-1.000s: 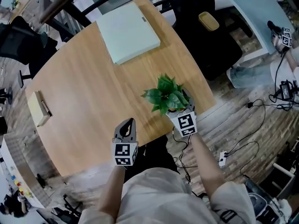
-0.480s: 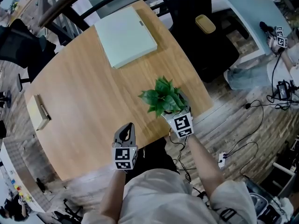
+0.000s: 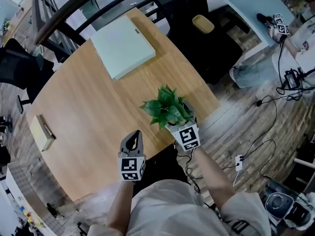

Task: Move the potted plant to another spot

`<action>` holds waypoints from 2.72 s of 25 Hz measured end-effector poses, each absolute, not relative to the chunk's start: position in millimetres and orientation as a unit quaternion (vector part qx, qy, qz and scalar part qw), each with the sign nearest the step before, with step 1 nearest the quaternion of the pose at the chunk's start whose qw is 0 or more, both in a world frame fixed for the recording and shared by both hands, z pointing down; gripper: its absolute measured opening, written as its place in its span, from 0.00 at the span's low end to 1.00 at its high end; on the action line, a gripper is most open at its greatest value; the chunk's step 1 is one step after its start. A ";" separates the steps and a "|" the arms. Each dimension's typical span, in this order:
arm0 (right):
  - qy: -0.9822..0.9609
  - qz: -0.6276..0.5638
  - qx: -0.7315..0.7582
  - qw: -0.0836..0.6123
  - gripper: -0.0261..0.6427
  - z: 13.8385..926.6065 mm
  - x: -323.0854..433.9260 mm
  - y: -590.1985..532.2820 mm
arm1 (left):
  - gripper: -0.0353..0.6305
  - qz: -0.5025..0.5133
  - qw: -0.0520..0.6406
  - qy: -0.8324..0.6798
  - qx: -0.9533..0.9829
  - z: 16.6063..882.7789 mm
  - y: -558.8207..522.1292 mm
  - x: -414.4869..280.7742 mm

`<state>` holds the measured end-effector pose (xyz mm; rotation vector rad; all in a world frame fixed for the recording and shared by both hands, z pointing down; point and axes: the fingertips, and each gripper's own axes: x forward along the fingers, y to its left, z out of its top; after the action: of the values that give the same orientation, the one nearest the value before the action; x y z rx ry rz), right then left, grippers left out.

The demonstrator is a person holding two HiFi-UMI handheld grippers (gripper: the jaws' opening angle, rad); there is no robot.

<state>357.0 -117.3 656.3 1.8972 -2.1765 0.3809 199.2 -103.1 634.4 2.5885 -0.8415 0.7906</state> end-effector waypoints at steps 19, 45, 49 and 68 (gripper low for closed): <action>-0.707 0.058 0.701 0.072 0.80 519.1 338.8 -96.1 | 0.07 0.177 0.121 -0.243 0.946 541.0 -113.7 205.3; -0.786 -0.004 0.617 0.042 0.80 449.0 169.8 -147.0 | 0.07 0.120 0.107 -0.394 0.905 500.0 -139.8 4.3; -0.798 -0.008 0.602 0.038 0.80 446.0 135.8 -154.1 | 0.07 0.117 0.104 -0.414 0.896 498.7 -141.0 -31.0; -0.860 -0.039 0.508 0.015 0.80 399.3 11.7 -171.6 | 0.07 0.099 0.103 -0.514 0.846 472.6 -128.2 -155.3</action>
<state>11.7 -171.6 399.3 1.5824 -2.6775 -0.1218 -155.3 -128.2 472.6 2.4961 -1.5171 0.2936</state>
